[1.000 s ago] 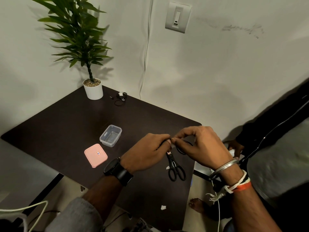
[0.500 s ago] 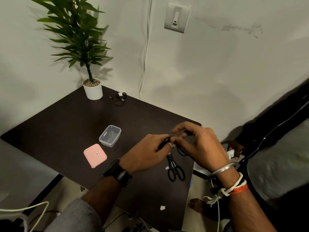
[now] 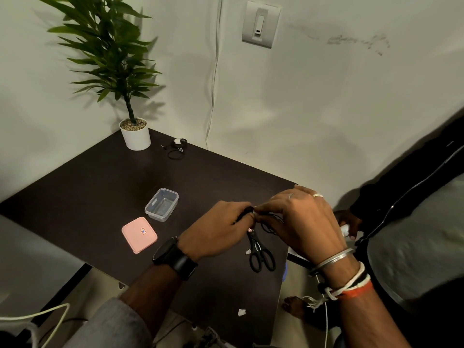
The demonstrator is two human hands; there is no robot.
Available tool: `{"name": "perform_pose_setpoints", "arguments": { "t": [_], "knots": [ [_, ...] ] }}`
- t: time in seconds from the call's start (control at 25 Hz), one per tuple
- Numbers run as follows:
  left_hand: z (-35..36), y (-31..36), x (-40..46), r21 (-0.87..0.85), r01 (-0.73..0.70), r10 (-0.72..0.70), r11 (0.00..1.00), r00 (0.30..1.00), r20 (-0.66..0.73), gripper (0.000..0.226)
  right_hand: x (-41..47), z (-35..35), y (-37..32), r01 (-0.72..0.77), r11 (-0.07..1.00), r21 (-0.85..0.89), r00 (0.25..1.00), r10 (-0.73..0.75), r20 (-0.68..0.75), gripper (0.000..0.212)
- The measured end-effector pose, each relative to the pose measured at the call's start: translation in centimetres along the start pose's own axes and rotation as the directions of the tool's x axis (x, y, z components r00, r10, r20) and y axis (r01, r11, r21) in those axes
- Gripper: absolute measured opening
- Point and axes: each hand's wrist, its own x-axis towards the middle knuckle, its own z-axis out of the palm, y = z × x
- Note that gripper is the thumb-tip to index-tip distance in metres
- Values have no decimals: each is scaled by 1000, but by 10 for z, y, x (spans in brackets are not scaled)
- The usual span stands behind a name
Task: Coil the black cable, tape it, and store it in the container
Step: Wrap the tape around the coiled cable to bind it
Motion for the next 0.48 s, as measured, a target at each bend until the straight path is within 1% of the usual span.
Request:
{"name": "perform_pose_setpoints", "arguments": {
  "t": [0.08,0.24,0.36,0.48],
  "knots": [
    [0,2,0,32,20,-20,999,1000,5,30,1,4,0,-12,999,-34,999,13,45,24],
    [-1,5,1,78,70,-71,994,997,10,35,0,12,0,-13,999,-49,1000,14,20,17],
    [-3,6,4,67,136,-139,988,989,46,38,-1,17,-1,-25,997,-73,999,27,18,14],
    [-4,7,6,75,183,-185,980,982,25,40,-4,21,-2,-24,998,-55,1000,24,6,18]
  ]
}}
